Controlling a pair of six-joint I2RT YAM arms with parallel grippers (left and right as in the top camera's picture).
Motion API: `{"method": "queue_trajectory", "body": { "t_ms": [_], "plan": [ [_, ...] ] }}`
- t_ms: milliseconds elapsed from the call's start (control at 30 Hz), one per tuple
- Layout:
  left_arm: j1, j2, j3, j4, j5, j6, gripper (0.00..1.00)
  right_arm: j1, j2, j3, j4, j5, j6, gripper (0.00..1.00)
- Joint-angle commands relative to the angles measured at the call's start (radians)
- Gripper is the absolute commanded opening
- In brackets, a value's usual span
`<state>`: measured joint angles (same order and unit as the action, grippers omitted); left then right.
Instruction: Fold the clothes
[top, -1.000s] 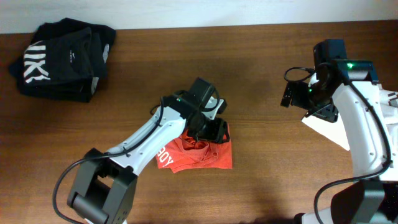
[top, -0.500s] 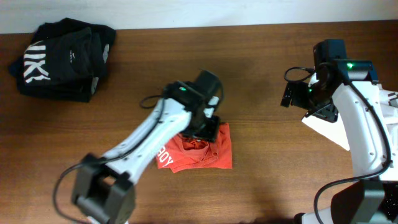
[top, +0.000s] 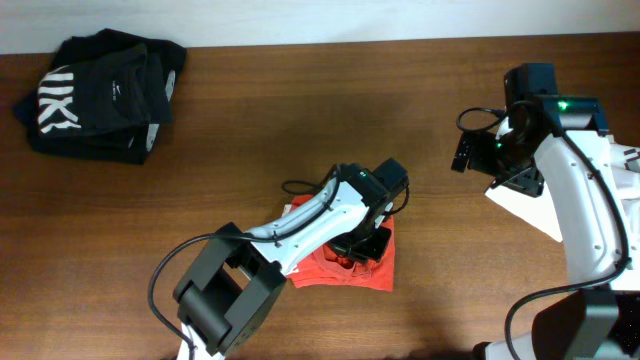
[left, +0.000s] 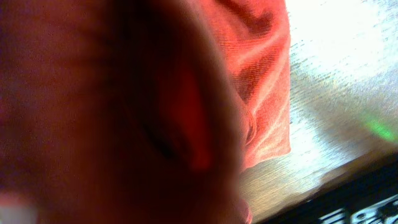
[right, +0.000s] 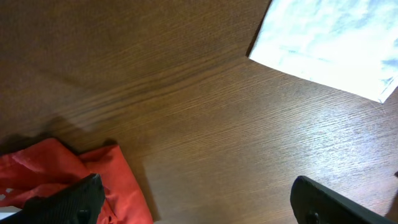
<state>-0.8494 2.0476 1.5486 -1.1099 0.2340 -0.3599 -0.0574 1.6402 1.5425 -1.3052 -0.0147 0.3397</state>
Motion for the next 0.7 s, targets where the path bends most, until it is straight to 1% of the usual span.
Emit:
{"method": "queue_trajectory", "body": {
  "t_ms": [0, 33, 133, 233, 333, 367, 400, 433, 467, 500, 600, 667],
  "plan": [
    [-0.025, -0.028, -0.007, -0.003, 0.017, -0.015, 0.32, -0.002, 0.001, 0.007, 0.000, 0.020, 0.001, 0.99],
    [-0.028, -0.029, -0.007, -0.009, 0.035, -0.014, 0.33, -0.002, 0.001, 0.007, 0.000, 0.020, 0.001, 0.99],
    [-0.033, -0.066, -0.007, -0.013, 0.179, -0.013, 0.32, -0.002, 0.001, 0.007, 0.000, 0.020, 0.001, 0.99],
    [-0.076, -0.132, -0.007, -0.006, 0.207, -0.005, 0.33, -0.002, 0.001, 0.007, 0.000, 0.020, 0.001, 0.99],
    [-0.105, -0.143, -0.007, -0.033, 0.213, -0.006, 0.38, -0.002, 0.001, 0.007, 0.000, 0.020, 0.001, 0.99],
    [-0.103, -0.145, -0.007, -0.053, 0.238, -0.006, 0.43, -0.002, 0.001, 0.007, 0.000, 0.020, 0.001, 0.99],
    [-0.103, -0.145, -0.007, -0.064, 0.261, -0.006, 0.45, -0.002, 0.001, 0.007, 0.000, 0.020, 0.001, 0.99],
    [-0.103, -0.145, -0.007, -0.069, 0.248, -0.005, 0.58, -0.002, 0.001, 0.007, 0.000, 0.020, 0.001, 0.99],
    [-0.103, -0.145, -0.007, -0.070, 0.233, -0.005, 0.60, -0.002, 0.001, 0.007, 0.000, 0.020, 0.001, 0.99],
    [-0.101, -0.145, -0.007, -0.069, 0.220, -0.006, 0.60, -0.002, 0.001, 0.007, 0.000, 0.020, 0.001, 0.99],
    [-0.052, -0.158, -0.006, -0.075, 0.122, -0.031, 0.58, -0.002, 0.001, 0.007, 0.000, 0.020, 0.001, 0.99],
    [0.026, -0.165, -0.006, -0.071, -0.023, -0.036, 0.58, -0.002, 0.001, 0.007, 0.000, 0.020, 0.001, 0.99]
  ]
}}
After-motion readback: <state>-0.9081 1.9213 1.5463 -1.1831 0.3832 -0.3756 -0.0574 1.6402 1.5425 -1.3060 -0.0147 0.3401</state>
